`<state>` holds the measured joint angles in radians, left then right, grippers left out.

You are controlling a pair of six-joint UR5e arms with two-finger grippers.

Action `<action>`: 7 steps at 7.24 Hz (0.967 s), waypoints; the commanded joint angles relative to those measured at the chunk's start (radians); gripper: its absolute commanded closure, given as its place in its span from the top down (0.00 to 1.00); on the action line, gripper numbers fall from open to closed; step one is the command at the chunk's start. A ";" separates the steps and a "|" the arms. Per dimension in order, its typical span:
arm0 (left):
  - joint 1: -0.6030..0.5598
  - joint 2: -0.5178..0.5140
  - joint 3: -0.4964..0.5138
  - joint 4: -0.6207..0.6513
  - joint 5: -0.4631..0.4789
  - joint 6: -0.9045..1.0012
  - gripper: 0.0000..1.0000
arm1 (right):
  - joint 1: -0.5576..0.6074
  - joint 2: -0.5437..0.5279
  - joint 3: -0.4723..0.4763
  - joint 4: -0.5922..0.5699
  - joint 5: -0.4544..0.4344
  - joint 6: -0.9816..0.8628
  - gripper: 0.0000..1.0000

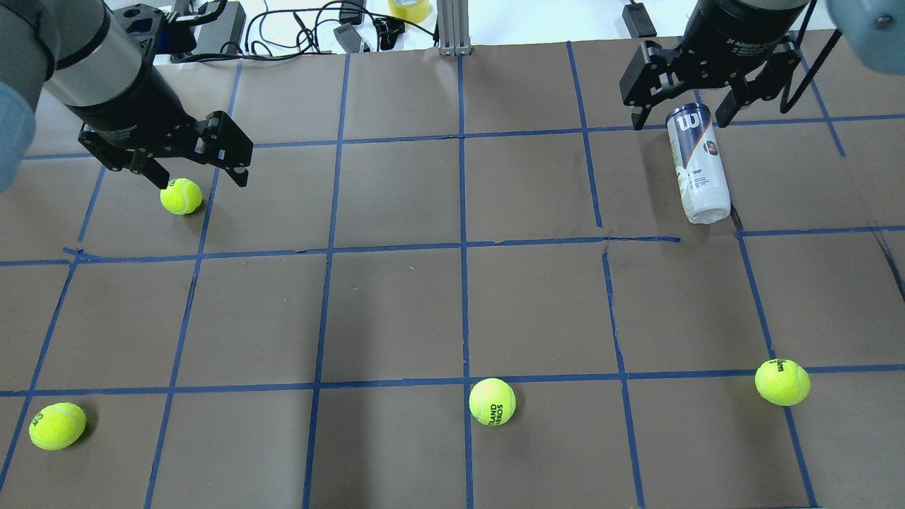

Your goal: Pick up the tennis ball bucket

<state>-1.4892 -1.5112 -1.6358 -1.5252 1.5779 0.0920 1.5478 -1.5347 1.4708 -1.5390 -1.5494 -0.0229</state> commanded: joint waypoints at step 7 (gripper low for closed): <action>0.007 0.000 -0.001 0.008 -0.006 0.008 1.00 | -0.002 0.011 0.034 -0.047 -0.015 0.117 1.00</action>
<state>-1.4816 -1.5094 -1.6417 -1.5184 1.5780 0.1010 1.5476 -1.5296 1.4999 -1.5691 -1.5635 0.0280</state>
